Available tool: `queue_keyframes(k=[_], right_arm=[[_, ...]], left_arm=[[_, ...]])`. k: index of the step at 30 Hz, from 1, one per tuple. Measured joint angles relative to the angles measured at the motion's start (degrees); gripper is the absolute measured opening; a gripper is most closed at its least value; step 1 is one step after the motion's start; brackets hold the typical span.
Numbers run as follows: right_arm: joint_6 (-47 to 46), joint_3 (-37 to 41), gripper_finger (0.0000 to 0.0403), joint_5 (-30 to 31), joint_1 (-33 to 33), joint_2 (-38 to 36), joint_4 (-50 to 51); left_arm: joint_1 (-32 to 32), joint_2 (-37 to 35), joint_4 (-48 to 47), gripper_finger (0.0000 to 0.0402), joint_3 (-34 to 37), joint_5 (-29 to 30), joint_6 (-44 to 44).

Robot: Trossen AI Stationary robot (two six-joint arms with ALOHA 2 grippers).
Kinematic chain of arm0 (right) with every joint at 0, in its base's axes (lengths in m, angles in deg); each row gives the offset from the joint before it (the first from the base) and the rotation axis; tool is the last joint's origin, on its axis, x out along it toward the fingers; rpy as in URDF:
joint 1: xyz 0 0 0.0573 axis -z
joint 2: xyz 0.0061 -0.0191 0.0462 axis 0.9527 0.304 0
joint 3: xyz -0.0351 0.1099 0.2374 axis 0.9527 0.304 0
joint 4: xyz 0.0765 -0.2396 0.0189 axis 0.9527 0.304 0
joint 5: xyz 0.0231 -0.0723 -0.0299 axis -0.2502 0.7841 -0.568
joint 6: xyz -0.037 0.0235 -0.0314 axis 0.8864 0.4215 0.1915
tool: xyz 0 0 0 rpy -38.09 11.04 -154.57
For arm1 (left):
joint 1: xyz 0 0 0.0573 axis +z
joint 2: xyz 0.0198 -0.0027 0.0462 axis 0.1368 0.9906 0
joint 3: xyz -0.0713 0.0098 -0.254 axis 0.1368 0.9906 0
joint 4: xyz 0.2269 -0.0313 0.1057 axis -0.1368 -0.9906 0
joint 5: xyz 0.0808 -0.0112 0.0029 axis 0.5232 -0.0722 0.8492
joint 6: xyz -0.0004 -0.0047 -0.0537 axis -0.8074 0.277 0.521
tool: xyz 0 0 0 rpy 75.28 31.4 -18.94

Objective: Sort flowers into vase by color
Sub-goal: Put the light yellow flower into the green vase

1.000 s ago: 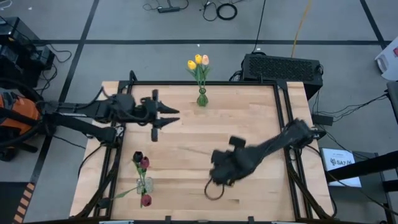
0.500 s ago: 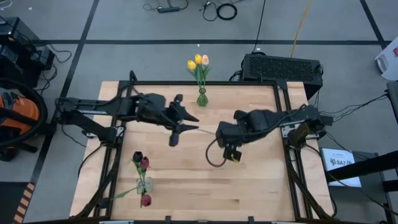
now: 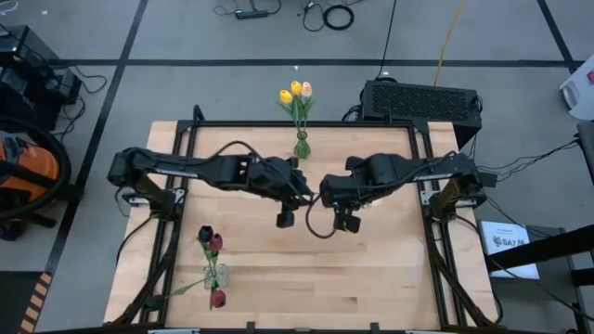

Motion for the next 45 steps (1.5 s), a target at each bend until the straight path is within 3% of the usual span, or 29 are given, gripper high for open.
queue_keyframes(k=[7,25,45], right_arm=[[1.9,0.0,0.0,0.1,0.0,0.0,0.0],[4.5,0.0,0.0,0.0,0.1,0.0,-0.2],[4.2,0.0,0.0,-1.1,-0.6,0.0,-2.1]], left_arm=[[0.0,1.8,1.3,0.0118,0.0,5.0,-2.6],[-2.2,1.8,7.7,0.0118,0.0,4.0,-2.6],[-1.8,1.8,2.4,0.0118,0.0,9.3,-3.0]])
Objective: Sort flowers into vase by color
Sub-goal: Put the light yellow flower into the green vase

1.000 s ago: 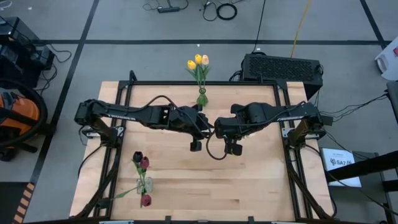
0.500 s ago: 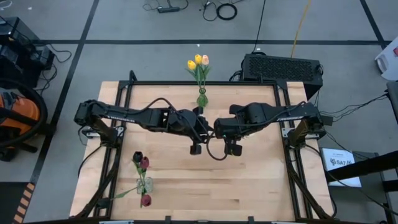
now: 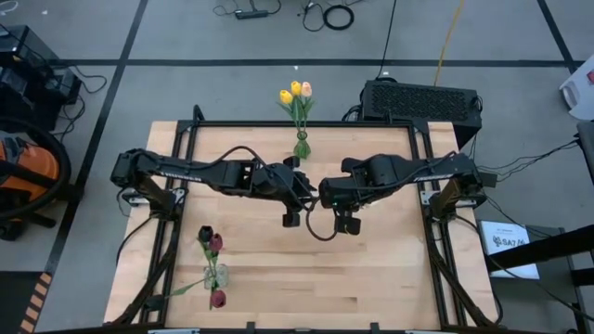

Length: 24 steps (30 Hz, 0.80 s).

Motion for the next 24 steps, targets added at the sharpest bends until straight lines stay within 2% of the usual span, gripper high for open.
queue_keyframes(k=[12,15,21,24], right_arm=[[0.2,0.0,0.0,0.1,0.0,0.0,-0.2],[0.2,0.0,0.0,0.1,0.0,0.0,-0.2],[0.2,0.0,0.0,0.3,0.0,0.0,-0.6],[0.2,0.0,0.0,0.2,0.0,0.0,-0.6]], left_arm=[[0.0,0.0,0.0,0.0112,0.0,0.0,0.5],[0.0,0.0,-0.8,0.0088,0.0,-0.1,0.5],[0.0,0.0,-2.6,0.0013,0.0,-0.6,0.5],[0.0,0.0,-2.2,0.001,0.0,-0.7,0.5]])
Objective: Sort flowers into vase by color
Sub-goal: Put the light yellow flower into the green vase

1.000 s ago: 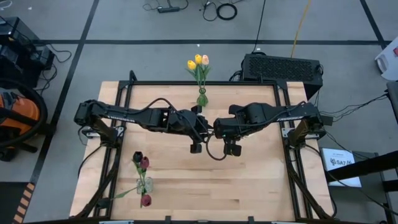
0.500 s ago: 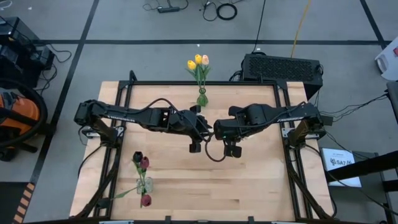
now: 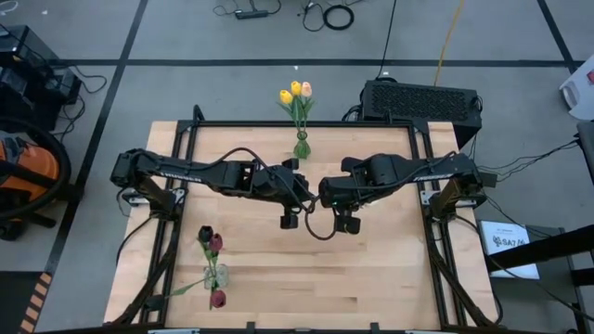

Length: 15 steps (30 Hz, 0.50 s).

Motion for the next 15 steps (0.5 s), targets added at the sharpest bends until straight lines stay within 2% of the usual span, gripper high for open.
queue_keyframes(k=[7,15], right_arm=[[-5.2,0.0,0.0021,-0.2,0.1,0.0,0.1],[-6.2,0.0,0.0109,-0.2,0.2,-0.8,2.4]], left_arm=[[0.1,0.0,-0.1,0.0005,0.0,-1.0,2.5],[0.3,0.0,-0.3,0.0004,0.0,-1.1,3.0]])
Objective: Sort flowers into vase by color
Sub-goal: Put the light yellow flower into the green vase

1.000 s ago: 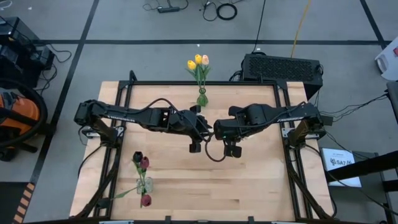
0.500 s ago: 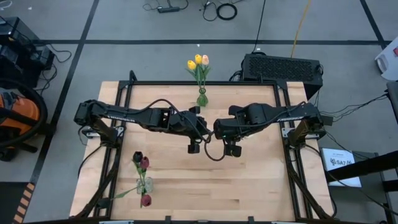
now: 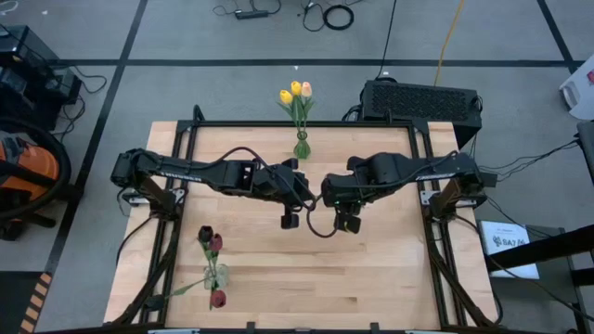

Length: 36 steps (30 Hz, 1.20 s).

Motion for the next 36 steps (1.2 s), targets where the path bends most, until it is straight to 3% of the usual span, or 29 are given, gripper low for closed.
queue_keyframes(k=[4,8,12,16,20,24,27,30,33,36], right_arm=[[-1.0,0.0,0.0146,0.0,0.0,-3.4,0.0],[-7.5,0.0,0.0156,1.3,-0.8,-9.9,0.1],[-16.9,0.0,0.0148,8.8,-4.7,-17.8,0.1],[-24.7,1.3,0.0135,19.2,-12.8,-24.9,0.1],[-35.0,9.5,0.0124,28.8,-21.6,-31.1,0.1],[-45.5,23.7,0.0118,33.1,-26.6,-35.3,-1.5],[-49.9,35.5,0.0118,34.4,-28.0,-37.2,-8.1],[-51.4,46.2,0.0119,43.0,-29.0,-38.8,-20.5],[-47.5,55.1,0.0117,51.3,-29.1,-39.9,-37.2],[-39.2,63.4,0.0113,53.4,-29.0,-41.5,-56.6]], left_arm=[[0.0,0.0,-0.6,0.0003,0.0,0.0,0.0],[0.2,0.0,-1.8,0.0003,0.0,0.2,0.2],[0.6,-0.4,-1.1,0.0002,0.0,0.4,1.5],[1.5,-3.6,1.9,0.0002,0.0,0.7,1.3],[3.9,-8.8,2.1,0.0002,0.0,2.4,1.0],[6.4,-14.3,5.3,0.0002,0.0,3.0,0.6],[7.6,-17.2,10.6,0.0002,0.9,2.2,-0.9],[8.4,-18.7,19.8,0.0002,4.0,-1.5,-1.6],[8.6,-18.8,29.5,0.0002,9.1,-4.2,0.1],[8.5,-18.6,39.8,0.0002,15.7,-6.0,3.9]])
